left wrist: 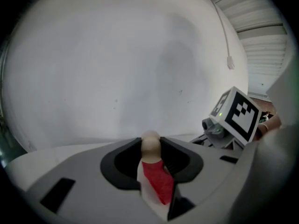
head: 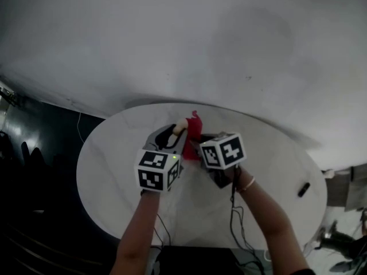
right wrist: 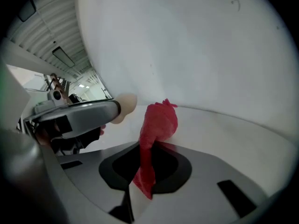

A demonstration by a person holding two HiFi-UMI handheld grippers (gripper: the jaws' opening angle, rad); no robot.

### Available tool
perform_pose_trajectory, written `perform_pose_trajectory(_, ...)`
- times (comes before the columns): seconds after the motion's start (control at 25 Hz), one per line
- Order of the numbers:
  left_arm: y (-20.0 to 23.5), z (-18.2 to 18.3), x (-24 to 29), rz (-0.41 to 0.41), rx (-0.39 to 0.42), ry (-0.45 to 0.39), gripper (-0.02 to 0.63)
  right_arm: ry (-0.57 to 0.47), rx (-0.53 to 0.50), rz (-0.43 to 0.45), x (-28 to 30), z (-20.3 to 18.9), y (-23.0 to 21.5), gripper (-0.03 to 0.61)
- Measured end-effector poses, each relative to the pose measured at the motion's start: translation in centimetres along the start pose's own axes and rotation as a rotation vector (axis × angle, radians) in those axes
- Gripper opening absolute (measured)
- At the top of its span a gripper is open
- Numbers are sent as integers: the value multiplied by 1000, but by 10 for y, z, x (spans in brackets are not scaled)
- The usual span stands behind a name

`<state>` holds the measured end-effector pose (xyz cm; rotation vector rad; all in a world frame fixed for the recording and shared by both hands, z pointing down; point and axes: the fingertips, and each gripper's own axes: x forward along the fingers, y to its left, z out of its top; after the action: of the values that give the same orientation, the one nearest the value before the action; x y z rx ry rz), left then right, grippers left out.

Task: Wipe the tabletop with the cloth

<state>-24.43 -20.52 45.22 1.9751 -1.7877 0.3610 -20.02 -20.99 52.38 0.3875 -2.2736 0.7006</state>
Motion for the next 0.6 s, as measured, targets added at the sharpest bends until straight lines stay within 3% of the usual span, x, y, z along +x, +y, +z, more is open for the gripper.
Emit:
perform_pose_trajectory(0.24,-1,-8,0,-17,-7,5,126,64,-15,-108,-6,-16,-30,49)
perform_pose_trajectory(0.6,-80,-4,33,-185,51,15,126,116,122,-360,-106,-93,-140,49)
